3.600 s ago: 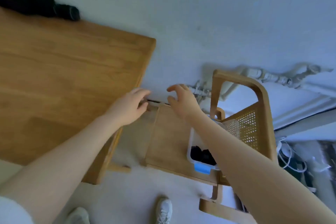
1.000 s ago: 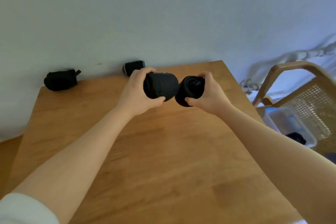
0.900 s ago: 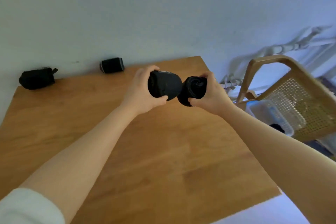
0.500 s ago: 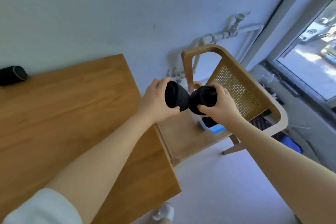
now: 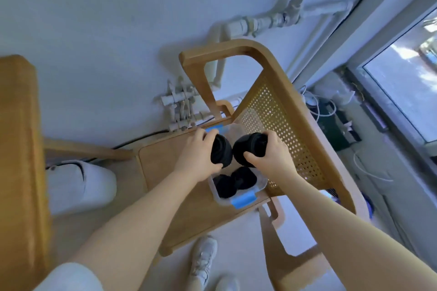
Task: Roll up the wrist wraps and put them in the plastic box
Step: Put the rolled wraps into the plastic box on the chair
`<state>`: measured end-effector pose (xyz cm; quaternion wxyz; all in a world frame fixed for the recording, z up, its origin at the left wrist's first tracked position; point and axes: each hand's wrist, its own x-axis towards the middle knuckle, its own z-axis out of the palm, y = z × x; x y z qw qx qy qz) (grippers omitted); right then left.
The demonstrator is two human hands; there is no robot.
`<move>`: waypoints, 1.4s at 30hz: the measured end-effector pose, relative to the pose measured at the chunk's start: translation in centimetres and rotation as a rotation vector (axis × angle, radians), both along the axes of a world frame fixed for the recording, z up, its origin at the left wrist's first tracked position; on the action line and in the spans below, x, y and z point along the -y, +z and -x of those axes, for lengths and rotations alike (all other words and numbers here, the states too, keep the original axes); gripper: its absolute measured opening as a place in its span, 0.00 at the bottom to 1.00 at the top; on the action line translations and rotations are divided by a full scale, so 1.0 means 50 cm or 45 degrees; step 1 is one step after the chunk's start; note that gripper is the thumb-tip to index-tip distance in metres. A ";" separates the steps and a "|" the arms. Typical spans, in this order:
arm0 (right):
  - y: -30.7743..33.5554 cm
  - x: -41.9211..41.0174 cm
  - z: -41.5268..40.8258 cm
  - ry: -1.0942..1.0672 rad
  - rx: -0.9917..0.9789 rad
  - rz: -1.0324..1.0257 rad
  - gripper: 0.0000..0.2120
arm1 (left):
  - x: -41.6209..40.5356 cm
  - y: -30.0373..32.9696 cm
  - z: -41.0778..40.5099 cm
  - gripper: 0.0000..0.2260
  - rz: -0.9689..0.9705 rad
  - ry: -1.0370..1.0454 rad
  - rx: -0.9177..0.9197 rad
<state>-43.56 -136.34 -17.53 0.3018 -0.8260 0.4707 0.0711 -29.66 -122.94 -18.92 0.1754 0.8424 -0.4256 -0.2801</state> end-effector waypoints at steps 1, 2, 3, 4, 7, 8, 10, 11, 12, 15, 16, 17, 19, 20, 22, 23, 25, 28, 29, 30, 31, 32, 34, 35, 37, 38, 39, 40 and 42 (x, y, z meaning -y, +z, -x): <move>-0.039 0.017 -0.007 0.070 -0.051 0.007 0.38 | 0.020 -0.038 0.006 0.36 -0.037 0.010 -0.007; -0.076 0.032 -0.011 0.140 -0.102 0.020 0.38 | 0.037 -0.075 0.013 0.35 -0.075 0.017 -0.002; -0.112 0.045 -0.015 0.207 -0.147 0.045 0.37 | 0.051 -0.110 0.021 0.34 -0.116 0.015 0.028; -0.146 0.057 -0.020 0.279 -0.191 0.073 0.36 | 0.062 -0.143 0.028 0.33 -0.162 0.005 0.087; -0.231 0.078 -0.035 0.515 -0.243 0.178 0.33 | 0.077 -0.228 0.044 0.32 -0.273 -0.041 0.329; -0.253 0.079 -0.041 0.600 -0.246 0.206 0.33 | 0.078 -0.250 0.048 0.33 -0.292 -0.046 0.371; -0.292 0.081 -0.051 0.755 -0.271 0.222 0.33 | 0.074 -0.288 0.056 0.33 -0.337 -0.049 0.382; -0.309 0.080 -0.055 0.814 -0.297 0.212 0.33 | 0.070 -0.304 0.060 0.33 -0.375 -0.062 0.370; -0.322 0.081 -0.056 0.859 -0.329 0.201 0.33 | 0.065 -0.317 0.062 0.33 -0.412 -0.081 0.359; -0.360 0.081 -0.045 0.944 -0.452 0.159 0.33 | 0.052 -0.340 0.064 0.32 -0.480 -0.126 0.332; -0.374 0.077 -0.038 0.995 -0.501 0.157 0.33 | 0.052 -0.342 0.064 0.33 -0.503 -0.149 0.322; -0.385 0.075 -0.031 1.045 -0.544 0.162 0.34 | 0.053 -0.343 0.064 0.34 -0.530 -0.168 0.315; -0.399 0.074 -0.033 1.067 -0.580 0.130 0.34 | 0.057 -0.346 0.059 0.35 -0.585 -0.199 0.289; -0.396 0.074 -0.041 1.057 -0.583 0.085 0.34 | 0.055 -0.342 0.055 0.35 -0.613 -0.222 0.253; -0.371 0.071 -0.063 1.035 -0.548 0.011 0.33 | 0.048 -0.322 0.047 0.35 -0.597 -0.217 0.138; -0.347 0.067 -0.073 1.022 -0.501 0.002 0.32 | 0.043 -0.303 0.044 0.35 -0.539 -0.161 0.087; -0.282 0.052 -0.094 0.994 -0.356 0.028 0.30 | 0.031 -0.243 0.039 0.33 -0.385 0.015 0.038; -0.156 0.002 -0.136 0.940 -0.107 0.061 0.26 | 0.007 -0.120 0.024 0.32 -0.193 0.195 0.061; -0.110 -0.021 -0.153 0.913 -0.012 0.058 0.24 | -0.007 -0.075 0.016 0.31 -0.120 0.234 0.096; -0.065 -0.047 -0.172 0.888 0.079 0.056 0.23 | -0.023 -0.030 0.006 0.30 -0.034 0.281 0.133; -0.023 -0.075 -0.189 0.876 0.158 0.060 0.22 | -0.044 0.016 -0.003 0.28 0.052 0.333 0.167; 0.019 -0.107 -0.207 0.876 0.232 0.070 0.21 | -0.071 0.062 -0.013 0.27 0.135 0.385 0.202; 0.095 -0.181 -0.238 0.875 0.379 0.073 0.20 | -0.141 0.147 -0.034 0.24 0.265 0.487 0.260; 0.130 -0.221 -0.254 0.873 0.446 0.073 0.19 | -0.184 0.184 -0.046 0.23 0.324 0.538 0.293; 0.188 -0.312 -0.277 0.898 0.524 0.102 0.18 | -0.288 0.243 -0.065 0.23 0.408 0.620 0.360; 0.212 -0.364 -0.287 0.927 0.539 0.125 0.18 | -0.351 0.268 -0.073 0.23 0.415 0.649 0.394; 0.231 -0.418 -0.296 0.953 0.543 0.142 0.18 | -0.417 0.289 -0.081 0.24 0.397 0.666 0.427; 0.250 -0.477 -0.304 0.972 0.547 0.151 0.19 | -0.489 0.309 -0.091 0.25 0.356 0.675 0.458; 0.279 -0.600 -0.321 0.996 0.568 0.141 0.19 | -0.636 0.344 -0.110 0.26 0.248 0.696 0.509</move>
